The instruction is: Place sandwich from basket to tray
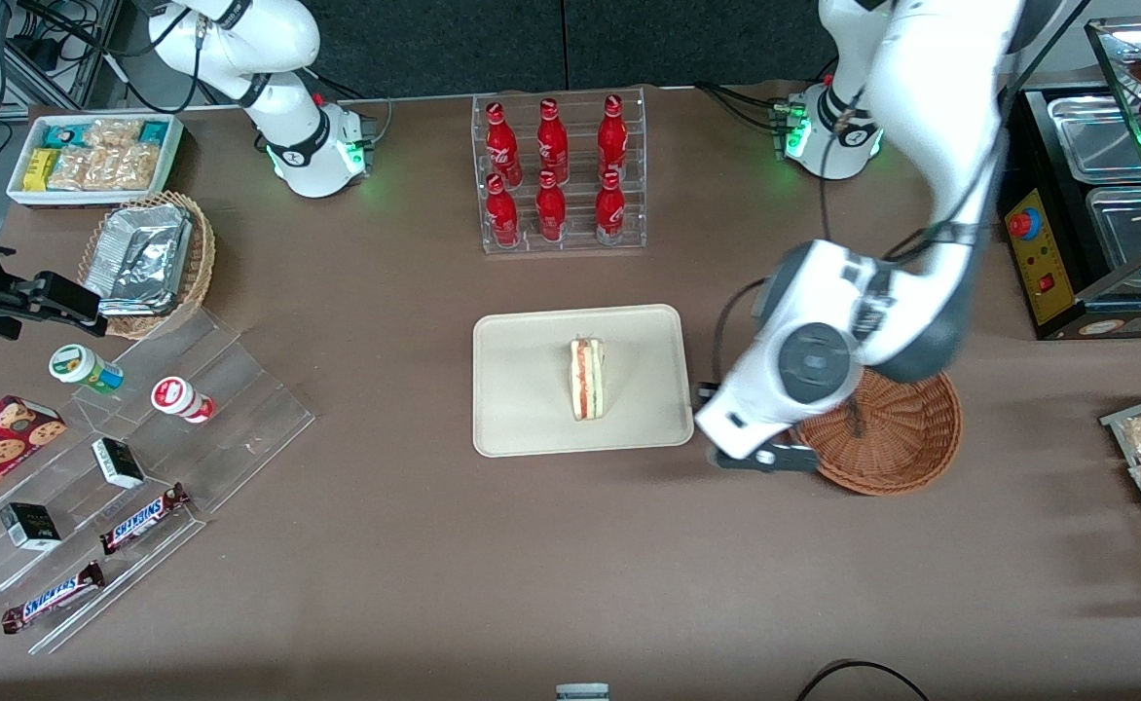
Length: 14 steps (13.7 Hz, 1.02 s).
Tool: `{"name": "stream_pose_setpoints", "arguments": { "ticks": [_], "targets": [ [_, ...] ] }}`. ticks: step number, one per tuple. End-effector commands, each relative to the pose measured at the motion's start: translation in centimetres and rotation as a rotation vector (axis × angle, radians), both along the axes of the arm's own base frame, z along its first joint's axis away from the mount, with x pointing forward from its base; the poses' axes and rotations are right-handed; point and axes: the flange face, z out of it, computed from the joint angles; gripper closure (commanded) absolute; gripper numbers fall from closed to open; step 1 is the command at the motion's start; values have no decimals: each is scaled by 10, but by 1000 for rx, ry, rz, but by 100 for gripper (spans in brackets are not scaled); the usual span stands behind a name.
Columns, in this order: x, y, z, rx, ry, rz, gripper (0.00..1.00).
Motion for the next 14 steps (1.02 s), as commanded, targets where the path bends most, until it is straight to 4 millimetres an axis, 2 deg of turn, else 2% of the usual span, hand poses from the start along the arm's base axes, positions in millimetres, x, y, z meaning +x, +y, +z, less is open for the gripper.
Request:
{"name": "stream_pose_setpoints", "arguments": {
  "ticks": [1, 4, 6, 11, 14],
  "targets": [
    [-3, 49, 28, -6, -7, -32, 0],
    [-8, 97, 47, -19, -15, -53, 0],
    [-14, 115, 62, -15, -24, -35, 0],
    [-26, 136, 102, -8, -39, -7, 0],
    [-38, 175, 135, -15, -31, -7, 0]
  ]
}}
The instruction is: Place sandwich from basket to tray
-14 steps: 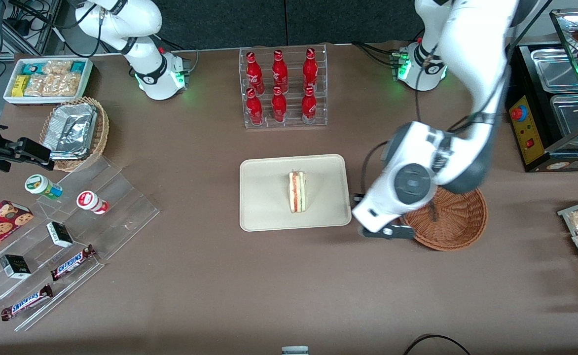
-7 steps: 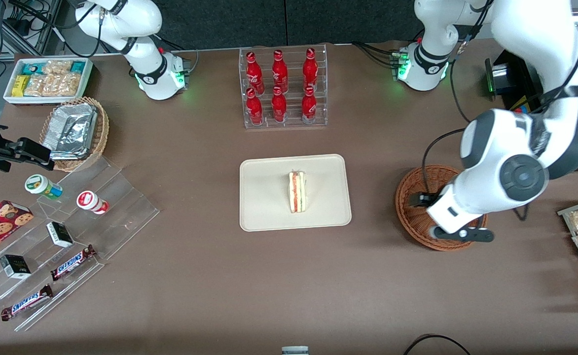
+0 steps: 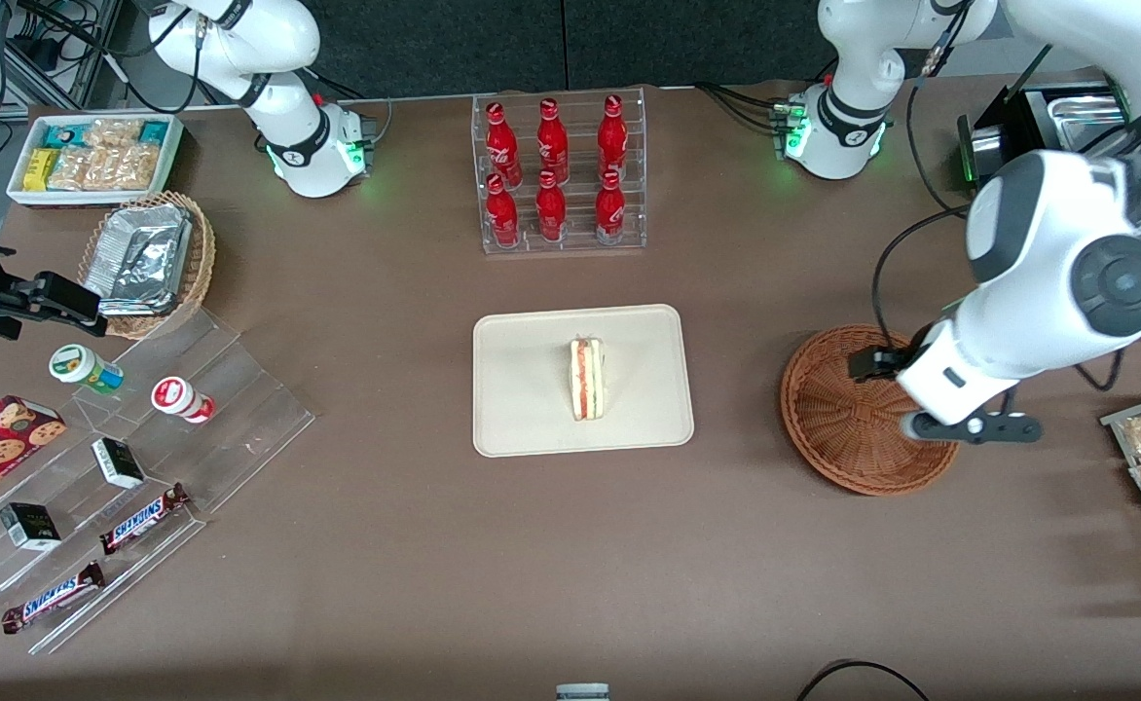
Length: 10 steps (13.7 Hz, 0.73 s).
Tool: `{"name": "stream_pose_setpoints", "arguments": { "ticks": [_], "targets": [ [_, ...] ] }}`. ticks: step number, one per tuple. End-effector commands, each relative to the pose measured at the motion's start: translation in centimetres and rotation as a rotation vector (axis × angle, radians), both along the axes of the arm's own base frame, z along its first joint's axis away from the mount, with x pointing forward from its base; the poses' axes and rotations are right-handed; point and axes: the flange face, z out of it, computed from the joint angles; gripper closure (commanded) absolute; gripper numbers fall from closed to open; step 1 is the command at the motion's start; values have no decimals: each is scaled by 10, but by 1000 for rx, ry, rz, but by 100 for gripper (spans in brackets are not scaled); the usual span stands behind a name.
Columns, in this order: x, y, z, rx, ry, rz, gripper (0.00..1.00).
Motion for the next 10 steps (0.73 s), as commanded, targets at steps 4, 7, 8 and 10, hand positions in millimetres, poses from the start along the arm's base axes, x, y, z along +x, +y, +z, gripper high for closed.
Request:
{"name": "stream_pose_setpoints", "arguments": {
  "ticks": [4, 7, 8, 10],
  "targets": [
    [-46, 63, 73, -6, 23, -19, 0],
    [-66, 74, 97, -3, 37, -33, 0],
    [-69, 78, 101, -5, 39, -41, 0],
    [-70, 81, 103, -4, 37, -39, 0]
  ]
}}
